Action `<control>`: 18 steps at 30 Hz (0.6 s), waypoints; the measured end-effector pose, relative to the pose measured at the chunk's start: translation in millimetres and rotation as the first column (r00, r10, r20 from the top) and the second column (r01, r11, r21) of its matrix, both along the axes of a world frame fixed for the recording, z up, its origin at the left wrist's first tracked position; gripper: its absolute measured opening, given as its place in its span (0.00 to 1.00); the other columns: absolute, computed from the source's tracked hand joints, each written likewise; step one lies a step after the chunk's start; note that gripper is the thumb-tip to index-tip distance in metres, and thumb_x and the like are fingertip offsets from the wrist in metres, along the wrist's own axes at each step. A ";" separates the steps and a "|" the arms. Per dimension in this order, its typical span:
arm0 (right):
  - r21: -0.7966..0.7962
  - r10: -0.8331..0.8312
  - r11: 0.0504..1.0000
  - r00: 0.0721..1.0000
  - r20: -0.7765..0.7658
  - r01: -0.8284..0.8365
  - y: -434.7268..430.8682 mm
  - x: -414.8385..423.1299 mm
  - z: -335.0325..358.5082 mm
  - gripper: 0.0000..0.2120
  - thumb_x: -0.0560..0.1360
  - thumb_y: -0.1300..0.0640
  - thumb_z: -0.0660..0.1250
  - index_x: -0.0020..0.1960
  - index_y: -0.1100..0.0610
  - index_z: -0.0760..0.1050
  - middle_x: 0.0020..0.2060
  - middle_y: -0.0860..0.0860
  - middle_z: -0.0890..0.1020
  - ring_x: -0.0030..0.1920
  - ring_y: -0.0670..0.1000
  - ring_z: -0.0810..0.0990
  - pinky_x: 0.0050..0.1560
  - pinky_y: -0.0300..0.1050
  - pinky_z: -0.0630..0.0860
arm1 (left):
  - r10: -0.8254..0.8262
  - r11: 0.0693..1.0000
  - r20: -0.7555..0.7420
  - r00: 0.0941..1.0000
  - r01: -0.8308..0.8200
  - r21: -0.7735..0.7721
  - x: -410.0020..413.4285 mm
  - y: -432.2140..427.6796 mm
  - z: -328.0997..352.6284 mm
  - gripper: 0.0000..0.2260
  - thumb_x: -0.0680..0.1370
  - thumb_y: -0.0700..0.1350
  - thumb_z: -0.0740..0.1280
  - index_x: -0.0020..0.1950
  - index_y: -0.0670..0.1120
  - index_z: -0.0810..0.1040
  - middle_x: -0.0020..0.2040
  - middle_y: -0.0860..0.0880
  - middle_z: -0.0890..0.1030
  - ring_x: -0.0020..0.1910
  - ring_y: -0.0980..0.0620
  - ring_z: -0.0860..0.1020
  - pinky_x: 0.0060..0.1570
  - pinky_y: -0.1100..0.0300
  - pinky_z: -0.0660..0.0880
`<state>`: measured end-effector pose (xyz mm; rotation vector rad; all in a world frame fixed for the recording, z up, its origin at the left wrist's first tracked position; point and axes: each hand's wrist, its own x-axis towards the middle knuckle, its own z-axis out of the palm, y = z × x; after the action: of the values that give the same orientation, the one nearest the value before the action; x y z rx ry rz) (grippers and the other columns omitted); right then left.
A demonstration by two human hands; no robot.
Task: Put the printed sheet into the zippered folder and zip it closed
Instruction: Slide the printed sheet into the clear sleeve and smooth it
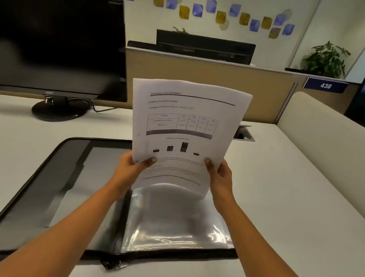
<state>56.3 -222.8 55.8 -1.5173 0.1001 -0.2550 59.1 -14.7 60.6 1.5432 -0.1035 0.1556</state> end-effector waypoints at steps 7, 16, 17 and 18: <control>-0.002 -0.003 1.000 1.000 0.012 0.003 1.2 4.3 3.2 0.16 0.77 0.51 0.60 0.63 0.54 0.69 0.52 0.51 0.80 0.49 0.55 0.80 0.48 0.53 0.80 | 0.037 0.999 0.019 0.999 -0.037 -0.006 9.0 -0.3 4.0 0.08 0.75 0.39 0.66 0.52 0.49 0.76 0.47 0.52 0.80 0.45 0.55 0.78 0.38 0.63 0.75; -0.066 -0.004 0.998 1.000 0.019 0.005 -1.2 10.6 -13.6 0.16 0.78 0.52 0.56 0.65 0.53 0.67 0.57 0.52 0.78 0.54 0.54 0.77 0.50 0.50 0.79 | 0.005 0.996 -0.091 0.996 0.003 0.087 22.7 1.1 -25.1 0.11 0.76 0.46 0.64 0.58 0.48 0.75 0.47 0.52 0.80 0.47 0.52 0.77 0.42 0.66 0.75; -0.081 -0.015 0.997 0.999 0.029 0.017 -2.4 12.6 -14.7 0.15 0.79 0.52 0.56 0.65 0.52 0.67 0.57 0.52 0.77 0.53 0.54 0.76 0.51 0.50 0.78 | -0.009 0.986 -0.093 0.996 0.025 0.167 26.2 2.7 -26.9 0.13 0.76 0.46 0.65 0.60 0.46 0.75 0.50 0.49 0.80 0.48 0.51 0.77 0.43 0.66 0.75; -0.087 -0.028 0.996 0.999 0.038 0.031 -3.9 14.8 -15.8 0.14 0.79 0.52 0.56 0.63 0.51 0.68 0.56 0.50 0.77 0.53 0.52 0.76 0.50 0.48 0.78 | -0.029 0.962 -0.101 0.994 0.055 0.267 29.7 5.0 -29.1 0.15 0.76 0.46 0.65 0.62 0.44 0.74 0.53 0.46 0.80 0.50 0.50 0.77 0.46 0.64 0.75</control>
<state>71.1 -226.7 40.0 -1.5988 0.0830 -0.3147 88.7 -9.7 31.5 1.8165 -0.0836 0.0329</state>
